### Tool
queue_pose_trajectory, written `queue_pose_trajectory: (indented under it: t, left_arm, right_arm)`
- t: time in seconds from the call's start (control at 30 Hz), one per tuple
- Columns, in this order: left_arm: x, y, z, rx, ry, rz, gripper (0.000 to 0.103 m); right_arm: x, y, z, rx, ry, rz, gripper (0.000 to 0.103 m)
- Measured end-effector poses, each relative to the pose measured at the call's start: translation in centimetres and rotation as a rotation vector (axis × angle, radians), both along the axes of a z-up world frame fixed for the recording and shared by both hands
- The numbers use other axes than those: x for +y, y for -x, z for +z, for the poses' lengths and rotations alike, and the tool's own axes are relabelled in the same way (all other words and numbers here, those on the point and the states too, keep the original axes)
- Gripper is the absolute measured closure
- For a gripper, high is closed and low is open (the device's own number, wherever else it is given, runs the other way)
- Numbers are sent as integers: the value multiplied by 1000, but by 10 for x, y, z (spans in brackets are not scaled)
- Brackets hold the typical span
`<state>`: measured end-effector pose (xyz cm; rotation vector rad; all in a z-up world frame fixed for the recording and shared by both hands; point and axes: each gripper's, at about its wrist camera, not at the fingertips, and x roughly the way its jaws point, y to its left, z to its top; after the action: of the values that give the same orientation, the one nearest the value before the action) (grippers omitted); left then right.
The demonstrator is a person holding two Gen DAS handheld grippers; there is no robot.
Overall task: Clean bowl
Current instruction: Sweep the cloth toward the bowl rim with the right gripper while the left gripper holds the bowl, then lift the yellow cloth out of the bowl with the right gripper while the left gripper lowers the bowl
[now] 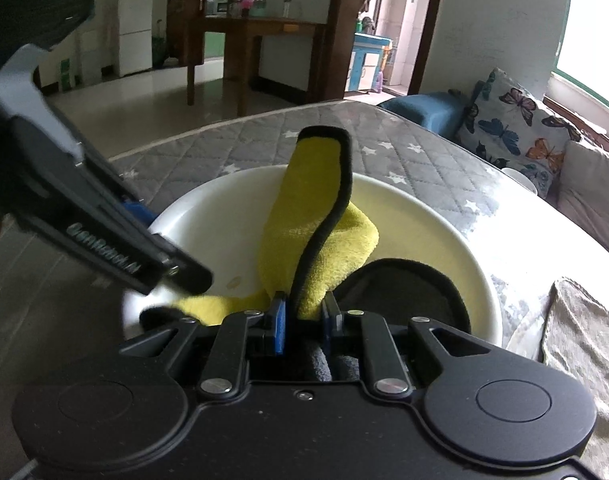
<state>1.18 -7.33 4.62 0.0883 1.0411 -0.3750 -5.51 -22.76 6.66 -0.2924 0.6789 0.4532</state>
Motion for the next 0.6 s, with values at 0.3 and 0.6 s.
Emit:
queue_pose_trajectory:
  t: [0.3, 0.6]
  left_arm:
    - [3, 3, -1, 13, 32, 44, 64]
    - [3, 13, 1, 0, 25, 61, 53]
  right_arm:
    - [-10, 13, 9, -12, -37, -51, 84]
    - [-20, 19, 20, -55, -55, -98, 84]
